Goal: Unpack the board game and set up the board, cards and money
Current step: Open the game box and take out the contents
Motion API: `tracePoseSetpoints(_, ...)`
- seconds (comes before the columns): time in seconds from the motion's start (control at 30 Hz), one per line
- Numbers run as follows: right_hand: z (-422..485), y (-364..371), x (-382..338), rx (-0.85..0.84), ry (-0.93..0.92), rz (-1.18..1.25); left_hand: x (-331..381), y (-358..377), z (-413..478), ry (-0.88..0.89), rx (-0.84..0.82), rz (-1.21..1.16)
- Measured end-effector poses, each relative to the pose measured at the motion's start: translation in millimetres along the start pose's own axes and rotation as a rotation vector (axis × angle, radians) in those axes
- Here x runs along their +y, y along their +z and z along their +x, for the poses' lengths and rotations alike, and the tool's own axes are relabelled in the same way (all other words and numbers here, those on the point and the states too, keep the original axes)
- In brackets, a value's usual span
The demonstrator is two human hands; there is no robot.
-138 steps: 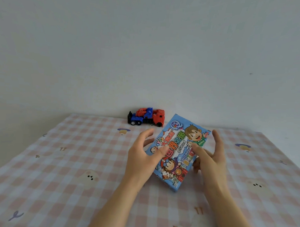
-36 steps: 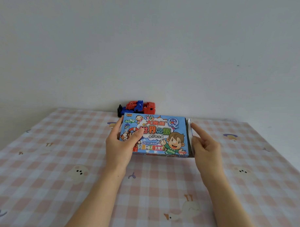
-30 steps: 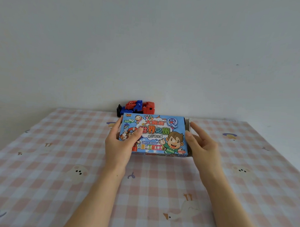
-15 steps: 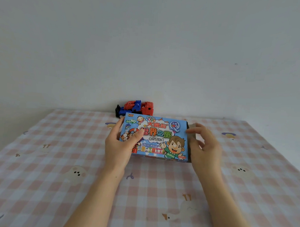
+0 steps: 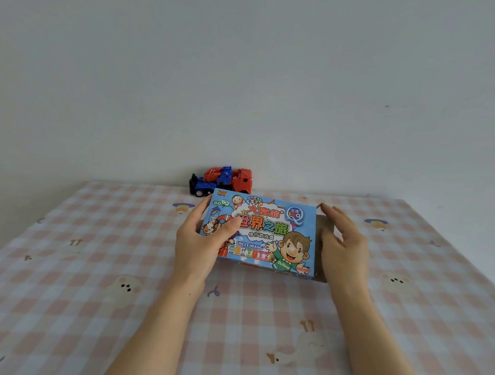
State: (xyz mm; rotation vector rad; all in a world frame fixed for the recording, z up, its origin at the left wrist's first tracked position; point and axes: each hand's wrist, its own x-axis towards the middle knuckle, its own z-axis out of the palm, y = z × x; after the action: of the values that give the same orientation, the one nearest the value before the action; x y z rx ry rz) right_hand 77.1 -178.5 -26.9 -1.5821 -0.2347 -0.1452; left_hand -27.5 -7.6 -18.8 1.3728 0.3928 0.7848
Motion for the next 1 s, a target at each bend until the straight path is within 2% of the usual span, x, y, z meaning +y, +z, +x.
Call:
tracePoseSetpoints(0.13,-0.8,0.5,-1.0,-0.058,0.041,0.066,0.8,0.8,-0.6,-0.002,0.018,0.000)
tracePoseSetpoints(0.33,-4.7,1.4,-2.4,-0.102,-0.163,-0.141,0.4,-3.2,2.8,-0.011,0.150,-0.075)
tracePoseSetpoints(0.53,-5.2,0.6,-5.4,-0.096,-0.046,-0.018,-0.7,-6.5,4.4,0.014,0.257,-0.105)
tracePoseSetpoints(0.6,-7.9,1.5,-7.8,-0.159,-0.012,-0.019,-0.1,-7.8,5.3,0.019,0.280,-0.106)
tracePoseSetpoints(0.7,-9.7,2.3,-7.8,-0.200,-0.004,-0.035,0.5,-6.8,4.8,0.013,0.244,-0.081)
tracePoseSetpoints(0.83,-6.6,0.0,-6.5,-0.171,0.080,0.024,-0.6,-3.2,3.9,0.011,0.162,-0.040)
tracePoseSetpoints(1.0,-6.2,-1.2,-5.4,-0.158,0.096,-0.044,-1.1,-2.9,3.9,0.026,0.132,-0.020)
